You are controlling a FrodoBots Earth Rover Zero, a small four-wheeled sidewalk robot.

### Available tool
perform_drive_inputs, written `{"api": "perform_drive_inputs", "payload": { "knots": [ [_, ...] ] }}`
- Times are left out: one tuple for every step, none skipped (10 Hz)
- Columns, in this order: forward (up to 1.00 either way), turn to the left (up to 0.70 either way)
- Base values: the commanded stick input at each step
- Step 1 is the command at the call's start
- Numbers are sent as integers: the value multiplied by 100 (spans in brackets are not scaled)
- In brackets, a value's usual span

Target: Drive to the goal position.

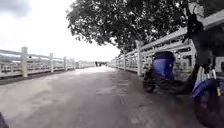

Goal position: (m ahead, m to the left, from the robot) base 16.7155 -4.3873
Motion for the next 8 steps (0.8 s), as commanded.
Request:
{"api": "perform_drive_inputs", "payload": {
  "knots": [
    [70,0],
    [70,0],
    [70,0],
    [70,0],
    [70,0],
    [70,0],
    [70,0],
    [70,0]
  ]
}}
